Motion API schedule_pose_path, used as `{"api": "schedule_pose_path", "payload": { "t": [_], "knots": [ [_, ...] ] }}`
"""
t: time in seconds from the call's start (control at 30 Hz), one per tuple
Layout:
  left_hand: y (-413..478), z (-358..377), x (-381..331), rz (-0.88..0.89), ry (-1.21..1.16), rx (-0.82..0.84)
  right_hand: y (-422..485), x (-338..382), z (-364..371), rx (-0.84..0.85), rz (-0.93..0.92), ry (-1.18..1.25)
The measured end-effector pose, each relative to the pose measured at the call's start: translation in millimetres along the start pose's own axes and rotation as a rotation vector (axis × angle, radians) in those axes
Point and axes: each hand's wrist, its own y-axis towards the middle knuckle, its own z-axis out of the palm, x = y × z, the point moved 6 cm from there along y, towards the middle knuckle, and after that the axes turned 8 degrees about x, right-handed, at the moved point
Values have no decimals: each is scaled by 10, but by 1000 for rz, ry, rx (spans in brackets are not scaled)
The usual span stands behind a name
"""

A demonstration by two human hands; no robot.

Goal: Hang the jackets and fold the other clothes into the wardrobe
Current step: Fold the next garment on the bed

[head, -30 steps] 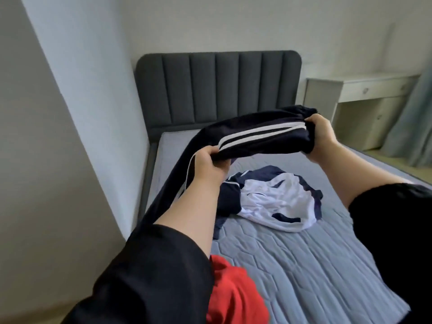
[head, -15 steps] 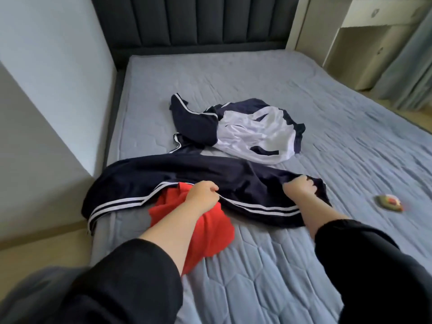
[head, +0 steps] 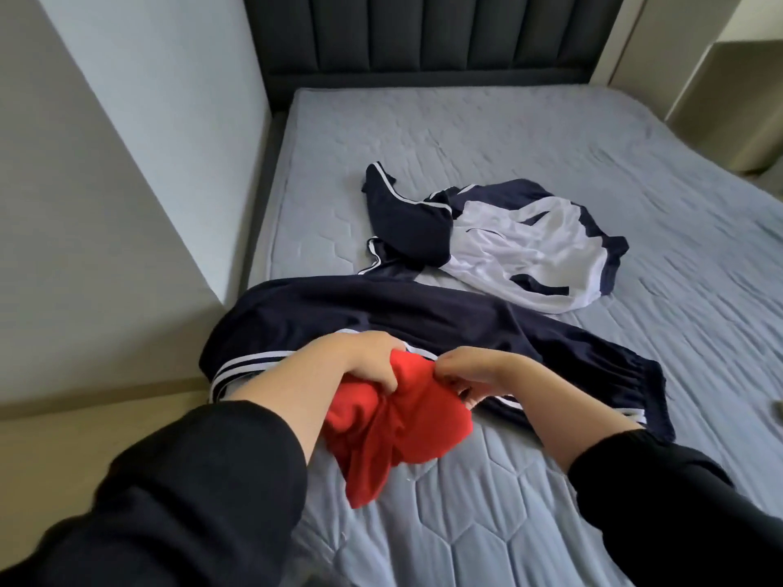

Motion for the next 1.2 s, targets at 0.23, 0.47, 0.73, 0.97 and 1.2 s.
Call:
{"api": "schedule_pose_path", "payload": {
  "t": [0.23, 0.47, 0.73, 0.97, 1.2],
  "knots": [
    [-608, -1488, 317, 8, -748, -511, -278, 1258, -811, -411, -469, 653],
    [-621, -2286, 396, 158, -1072, -999, -110, 1719, -1068, -570, -560, 785],
    [232, -1160, 256, -34, -372, -312, 239, 764, -878, -651, -251, 496],
    [699, 141, -44, -162, 354, 66, 318, -475, -517, -598, -88, -477],
    [784, 486, -155, -301, 559, -247, 73, -1144, -533, -784, 215, -1076]
  ]
}}
